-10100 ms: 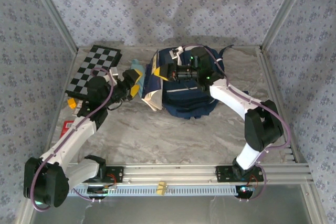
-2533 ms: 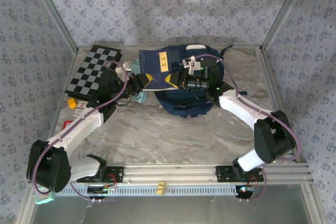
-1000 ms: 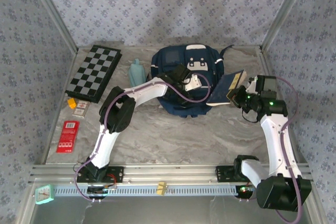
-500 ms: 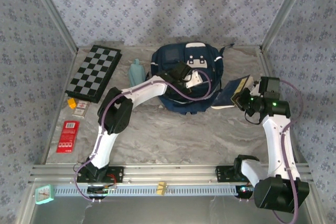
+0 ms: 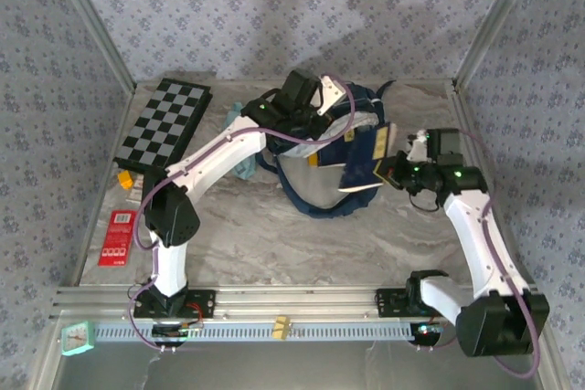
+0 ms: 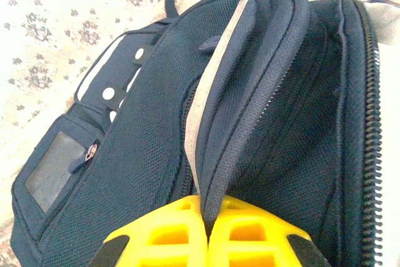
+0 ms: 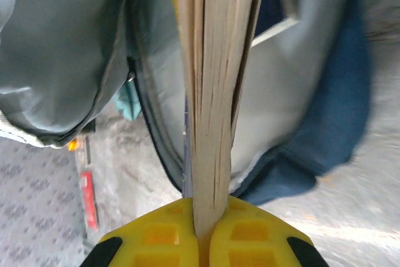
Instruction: Pack the student bag
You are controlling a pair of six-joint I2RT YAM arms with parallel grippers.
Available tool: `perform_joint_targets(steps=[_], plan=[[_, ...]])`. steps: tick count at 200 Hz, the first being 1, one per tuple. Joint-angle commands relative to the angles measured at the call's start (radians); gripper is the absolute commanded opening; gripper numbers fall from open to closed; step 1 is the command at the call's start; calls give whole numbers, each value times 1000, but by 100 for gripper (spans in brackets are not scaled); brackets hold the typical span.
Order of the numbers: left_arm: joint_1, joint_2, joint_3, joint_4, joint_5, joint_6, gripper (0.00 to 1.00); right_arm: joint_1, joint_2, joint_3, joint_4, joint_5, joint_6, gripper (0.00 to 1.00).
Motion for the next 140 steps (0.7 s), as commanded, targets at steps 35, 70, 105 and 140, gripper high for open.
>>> perform_joint_targets(steps=[35, 70, 105, 140], plan=[[-16, -128, 34, 91, 34, -86, 0, 78, 252, -56, 527, -54, 97, 0], [-16, -149, -20, 108, 41, -104, 0, 71, 449, 21, 564, -2, 23, 11], [-16, -156, -32, 102, 23, -99, 0, 57, 509, 84, 387, 71, -58, 41], [-16, -151, -43, 104, 1, -104, 0, 169, 336, 40, 238, 381, -129, 64]])
